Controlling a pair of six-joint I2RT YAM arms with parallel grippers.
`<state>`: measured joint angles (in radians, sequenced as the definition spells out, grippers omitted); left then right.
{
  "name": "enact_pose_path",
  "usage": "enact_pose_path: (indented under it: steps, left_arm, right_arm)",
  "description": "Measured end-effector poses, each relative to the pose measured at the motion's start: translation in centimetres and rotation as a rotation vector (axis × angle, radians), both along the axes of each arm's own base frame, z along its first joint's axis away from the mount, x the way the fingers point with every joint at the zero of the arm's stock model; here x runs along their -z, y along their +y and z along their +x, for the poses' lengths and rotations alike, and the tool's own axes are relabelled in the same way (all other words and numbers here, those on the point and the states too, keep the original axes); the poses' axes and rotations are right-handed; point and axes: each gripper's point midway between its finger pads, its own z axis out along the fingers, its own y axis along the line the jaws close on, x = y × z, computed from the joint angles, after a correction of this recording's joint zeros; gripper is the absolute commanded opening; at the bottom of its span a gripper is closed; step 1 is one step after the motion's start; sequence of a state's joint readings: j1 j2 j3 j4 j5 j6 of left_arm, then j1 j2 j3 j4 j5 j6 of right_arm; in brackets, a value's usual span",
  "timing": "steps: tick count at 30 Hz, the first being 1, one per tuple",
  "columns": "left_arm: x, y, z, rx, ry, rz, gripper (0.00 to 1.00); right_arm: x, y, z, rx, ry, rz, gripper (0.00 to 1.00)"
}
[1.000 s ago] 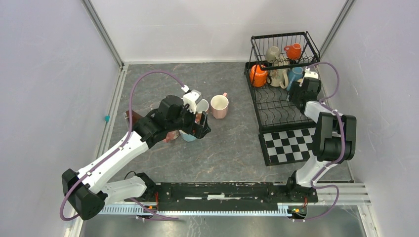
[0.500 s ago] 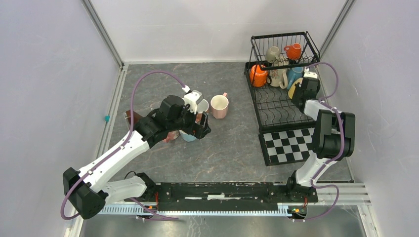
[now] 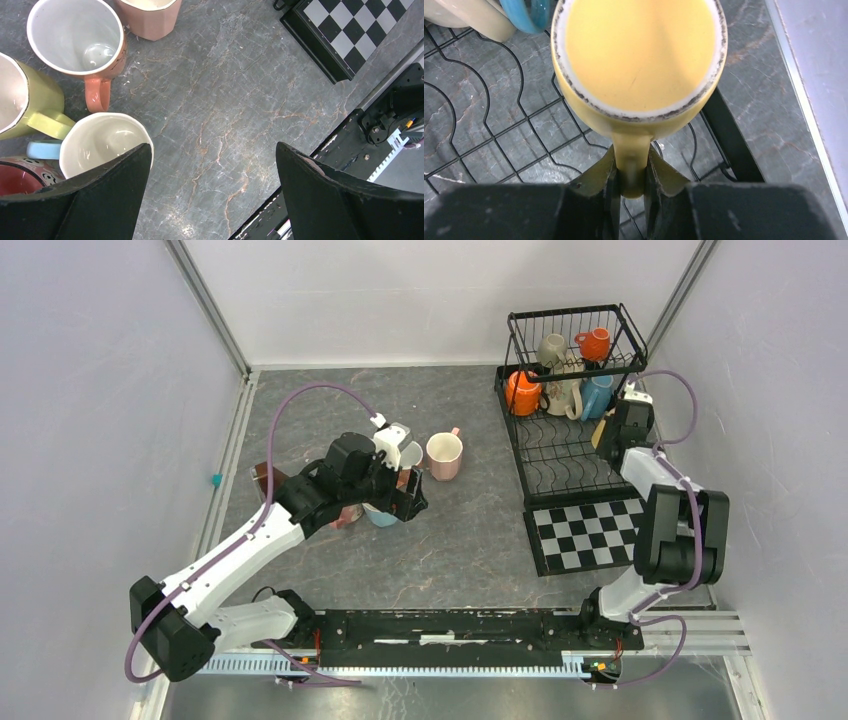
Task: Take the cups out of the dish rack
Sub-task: Unload the cup from the dish rack.
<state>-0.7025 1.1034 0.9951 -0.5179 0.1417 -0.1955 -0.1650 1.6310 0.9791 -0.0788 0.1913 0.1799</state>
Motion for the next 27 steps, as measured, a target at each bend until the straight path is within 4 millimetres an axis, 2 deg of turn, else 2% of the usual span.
enact_pose_path:
  steps: [7,14,18,27]
  left_arm:
    - [-0.1,-0.2,0.0,-0.018,0.018,-0.019,1.0]
    - [-0.6,-0.8,-0.2,-0.039,0.052,-0.075,1.0]
    - [-0.9,-1.3,-0.3,-0.043,0.072,-0.111,1.0]
    - [-2.9,-3.1,-0.9,-0.105,0.188,-0.28,1.0]
  right_arm:
    - [-2.6,0.0,-2.1,0.047,-0.03,0.002,0.0]
    - [-4.9,0.9,-4.1,0.06,-0.072,0.022,0.0]
    - [-6.0,1.7,-5.1,0.052,-0.099,0.04,0.0]
    - [-8.2,5.6,-7.4,-0.044,-0.156,0.12,0.0]
